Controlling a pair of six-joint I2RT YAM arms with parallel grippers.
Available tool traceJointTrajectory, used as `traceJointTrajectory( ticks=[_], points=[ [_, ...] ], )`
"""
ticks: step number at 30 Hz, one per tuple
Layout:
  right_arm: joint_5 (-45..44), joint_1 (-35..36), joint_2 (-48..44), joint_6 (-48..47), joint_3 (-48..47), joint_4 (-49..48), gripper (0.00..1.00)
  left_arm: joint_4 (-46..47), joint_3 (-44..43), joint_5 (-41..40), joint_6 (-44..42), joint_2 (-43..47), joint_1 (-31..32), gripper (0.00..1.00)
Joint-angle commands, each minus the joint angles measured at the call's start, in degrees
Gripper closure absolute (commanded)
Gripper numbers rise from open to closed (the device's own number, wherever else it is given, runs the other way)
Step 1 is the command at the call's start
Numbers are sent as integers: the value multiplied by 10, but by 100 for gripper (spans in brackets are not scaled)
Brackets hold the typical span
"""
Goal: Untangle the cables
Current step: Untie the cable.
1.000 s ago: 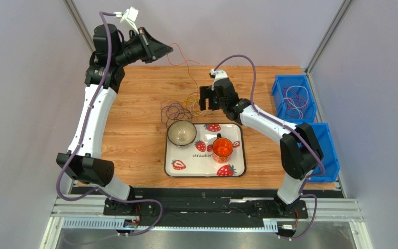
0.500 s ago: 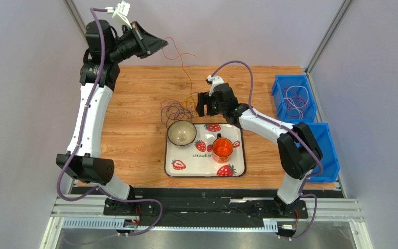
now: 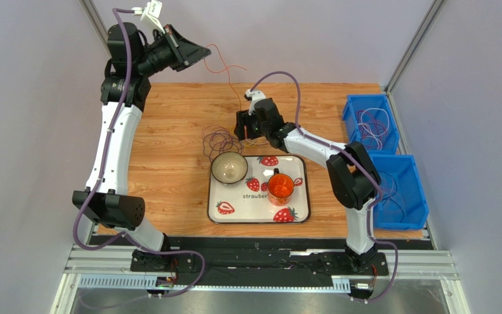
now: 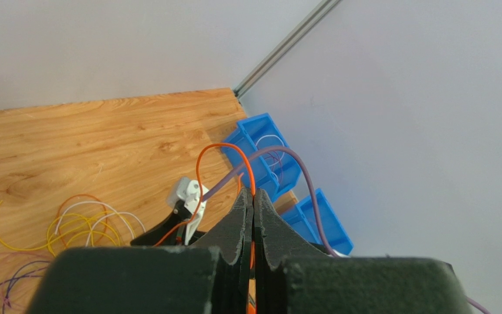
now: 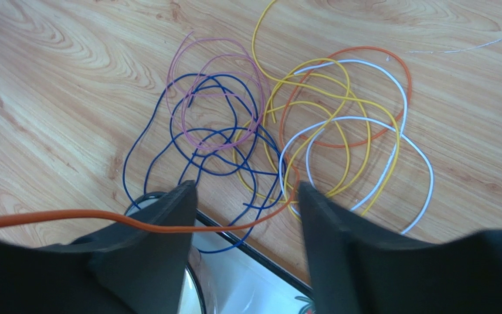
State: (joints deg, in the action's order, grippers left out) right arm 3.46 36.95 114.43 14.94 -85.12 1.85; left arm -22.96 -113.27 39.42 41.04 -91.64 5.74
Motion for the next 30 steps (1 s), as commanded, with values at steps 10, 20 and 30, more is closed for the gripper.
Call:
traceJointTrajectory(
  ticks=[10,20,30],
  points=[
    [-21,4,-34,-2,-8,-27,100,11,-45,10,11,-6,-20,100],
    [-33,6,-161,-52,-45,26,100,-12,-24,-41,-16,-8,-44,100],
    [-24,6,-229,-72,-192,75,100,25,41,-26,21,-52,-49,100]
  ],
)
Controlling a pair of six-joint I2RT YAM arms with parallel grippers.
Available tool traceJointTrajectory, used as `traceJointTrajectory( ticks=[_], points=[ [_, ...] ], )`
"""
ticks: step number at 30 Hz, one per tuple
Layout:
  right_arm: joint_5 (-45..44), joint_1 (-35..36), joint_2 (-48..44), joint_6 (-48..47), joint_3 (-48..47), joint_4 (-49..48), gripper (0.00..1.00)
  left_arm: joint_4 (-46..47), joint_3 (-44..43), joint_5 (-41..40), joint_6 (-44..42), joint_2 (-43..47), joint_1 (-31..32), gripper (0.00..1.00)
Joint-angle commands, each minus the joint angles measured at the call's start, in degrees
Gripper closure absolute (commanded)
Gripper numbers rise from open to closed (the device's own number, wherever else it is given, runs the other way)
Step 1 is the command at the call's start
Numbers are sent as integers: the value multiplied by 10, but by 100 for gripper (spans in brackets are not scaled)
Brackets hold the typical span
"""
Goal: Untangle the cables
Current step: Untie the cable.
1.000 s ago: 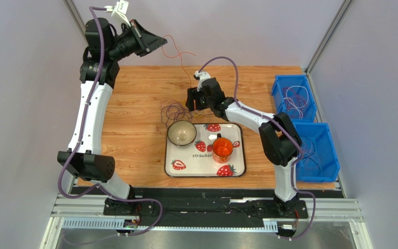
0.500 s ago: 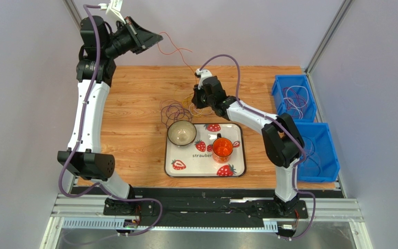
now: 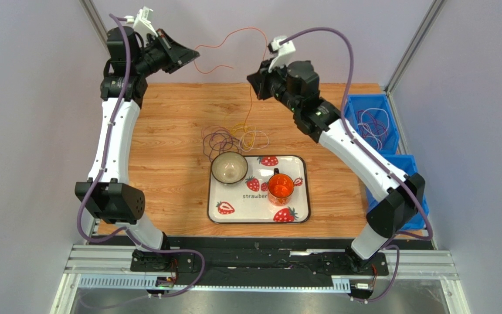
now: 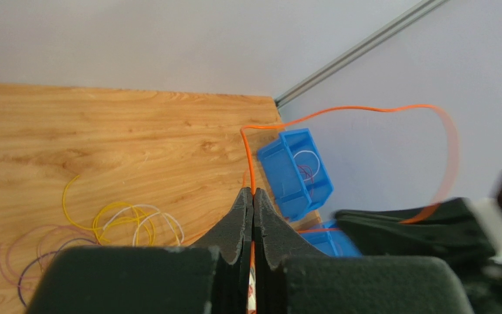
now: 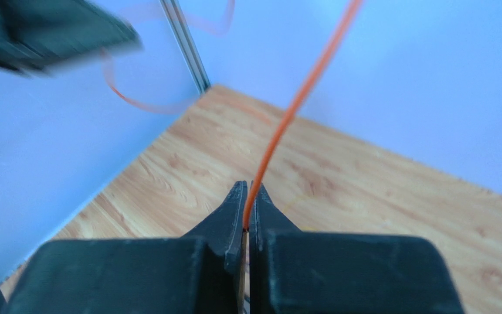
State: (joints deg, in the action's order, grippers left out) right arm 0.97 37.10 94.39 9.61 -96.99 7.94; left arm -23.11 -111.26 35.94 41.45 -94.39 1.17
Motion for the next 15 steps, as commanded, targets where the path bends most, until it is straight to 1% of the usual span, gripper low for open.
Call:
traceJointTrajectory(
  ticks=[1,6,8,10,11,12,13,14,15],
  points=[
    [5,3,-28,-20,-89,22,100,24,26,11,19,-31,-3,100],
    [5,4,-7,-34,-203,52,100,9,36,37,27,-74,-3,100],
    [-2,4,1,-42,-224,62,100,0,36,54,24,-92,-2,100],
    [-8,4,5,-46,-238,63,100,-9,39,62,19,-100,-1,95],
    [-10,4,6,-48,-241,63,100,-13,39,67,10,-105,1,85],
    [-10,4,7,-53,-246,64,100,-25,41,67,6,-106,2,79],
    [-29,3,11,-56,-254,66,100,-32,42,67,-5,-107,3,70],
    [-33,3,13,-58,-261,68,100,-37,45,66,-10,-106,5,50],
    [-36,3,15,-63,-266,73,100,-48,50,64,-15,-105,6,42]
  ],
)
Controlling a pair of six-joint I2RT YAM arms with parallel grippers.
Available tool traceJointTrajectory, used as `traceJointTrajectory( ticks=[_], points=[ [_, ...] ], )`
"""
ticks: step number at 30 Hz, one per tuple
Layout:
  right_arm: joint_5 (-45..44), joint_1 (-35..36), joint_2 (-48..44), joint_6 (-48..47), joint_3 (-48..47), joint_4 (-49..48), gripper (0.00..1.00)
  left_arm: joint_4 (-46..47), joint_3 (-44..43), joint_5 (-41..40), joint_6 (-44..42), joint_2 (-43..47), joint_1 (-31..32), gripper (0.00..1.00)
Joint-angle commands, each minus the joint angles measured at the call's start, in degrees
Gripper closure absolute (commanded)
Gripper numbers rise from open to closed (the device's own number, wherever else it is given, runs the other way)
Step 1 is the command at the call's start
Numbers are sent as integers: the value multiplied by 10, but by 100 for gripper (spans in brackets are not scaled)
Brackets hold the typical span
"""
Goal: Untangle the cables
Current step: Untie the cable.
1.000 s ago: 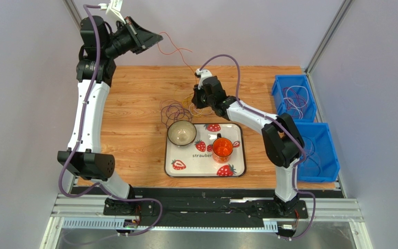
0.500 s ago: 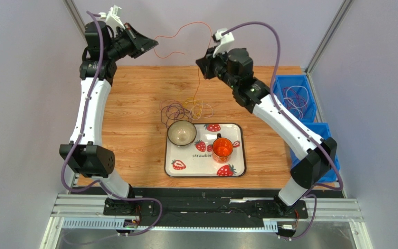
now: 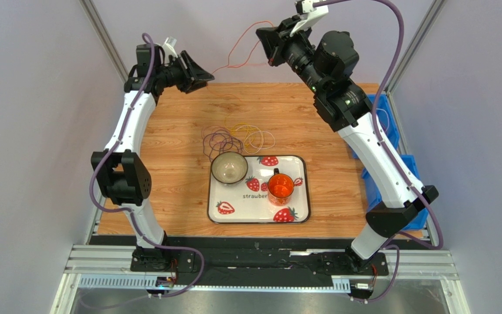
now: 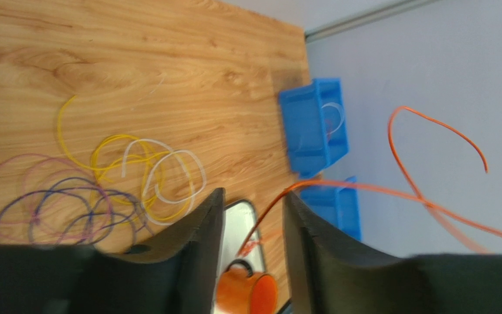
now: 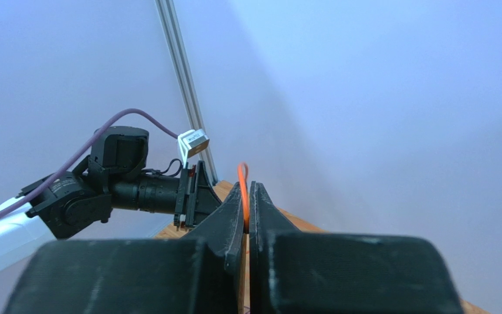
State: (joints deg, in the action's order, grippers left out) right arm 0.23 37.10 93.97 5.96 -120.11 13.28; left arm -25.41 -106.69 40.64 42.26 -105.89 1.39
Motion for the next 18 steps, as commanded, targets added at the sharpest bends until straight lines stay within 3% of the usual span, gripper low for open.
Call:
traceJointTrajectory(
  ticks=[1,2,3,8,15,18],
  points=[
    [-35,3,21,-30,-42,22,100,-29,9,16,-31,13,5,29],
    [-37,3,21,-31,-42,23,100,-33,13,12,-35,19,6,14],
    [-40,0,20,-36,-42,24,100,-39,26,10,-39,23,6,11],
    [-74,-4,6,-58,-22,28,100,-67,75,-3,-63,72,7,10],
    [-87,-51,-55,-71,51,17,100,-75,252,-63,-109,201,14,8],
    [-88,-70,-66,-70,63,14,100,-97,276,-88,-137,228,14,8]
  ],
)
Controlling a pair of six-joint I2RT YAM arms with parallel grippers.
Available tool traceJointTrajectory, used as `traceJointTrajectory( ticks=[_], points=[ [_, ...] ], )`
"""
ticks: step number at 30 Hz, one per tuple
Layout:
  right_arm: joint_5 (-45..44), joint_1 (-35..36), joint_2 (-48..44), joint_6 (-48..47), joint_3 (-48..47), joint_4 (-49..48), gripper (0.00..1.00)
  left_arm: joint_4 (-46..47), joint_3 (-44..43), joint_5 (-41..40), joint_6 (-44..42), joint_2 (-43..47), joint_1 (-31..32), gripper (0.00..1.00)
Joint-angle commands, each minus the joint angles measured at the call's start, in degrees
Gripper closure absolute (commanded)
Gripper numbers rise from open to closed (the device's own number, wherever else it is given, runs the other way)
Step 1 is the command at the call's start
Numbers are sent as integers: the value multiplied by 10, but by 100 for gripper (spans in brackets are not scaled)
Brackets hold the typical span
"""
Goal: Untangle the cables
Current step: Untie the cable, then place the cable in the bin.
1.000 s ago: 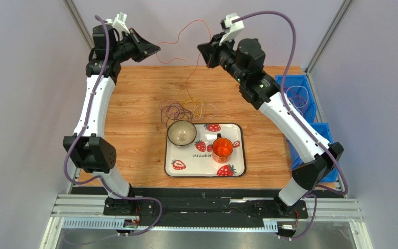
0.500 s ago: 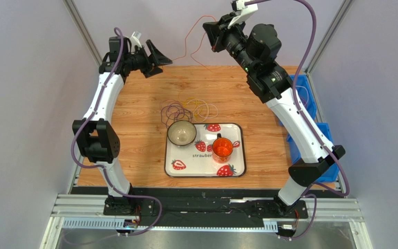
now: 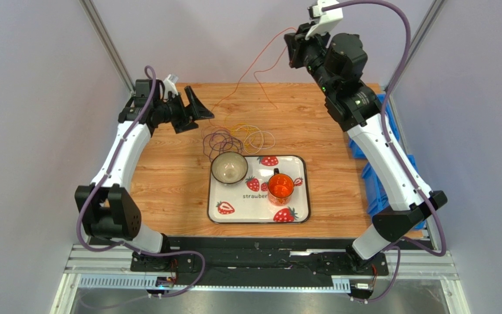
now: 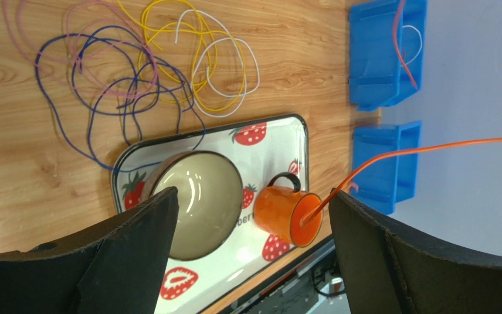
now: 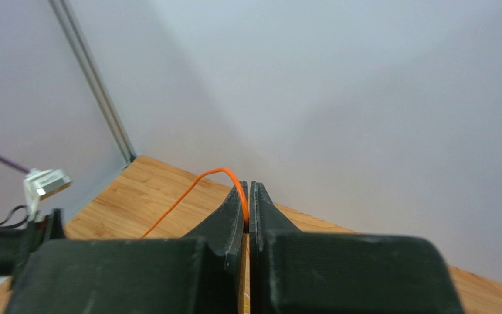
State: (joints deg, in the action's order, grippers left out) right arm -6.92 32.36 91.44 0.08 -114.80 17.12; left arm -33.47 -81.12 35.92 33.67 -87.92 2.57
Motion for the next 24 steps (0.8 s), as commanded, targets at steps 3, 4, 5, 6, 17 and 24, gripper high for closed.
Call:
traceJointTrajectory(
  ticks=[3,4,5,6,17,24],
  points=[
    [-13,-45,-52,-6,7,-24,100,-28,32,-69,-54,63,1,8],
    [-12,-52,-56,-4,5,-23,100,-28,37,-67,-45,64,-7,8],
    [-8,-68,-57,-5,4,-23,100,-13,60,-52,-31,65,-13,8],
    [-1,-76,-59,18,2,-21,100,5,78,-30,3,65,-20,8],
    [-6,-126,-78,14,20,-16,100,19,154,-24,-4,172,-51,11],
    [-21,-167,-93,12,55,-25,100,-47,218,-57,-66,295,-52,12]
  ],
)
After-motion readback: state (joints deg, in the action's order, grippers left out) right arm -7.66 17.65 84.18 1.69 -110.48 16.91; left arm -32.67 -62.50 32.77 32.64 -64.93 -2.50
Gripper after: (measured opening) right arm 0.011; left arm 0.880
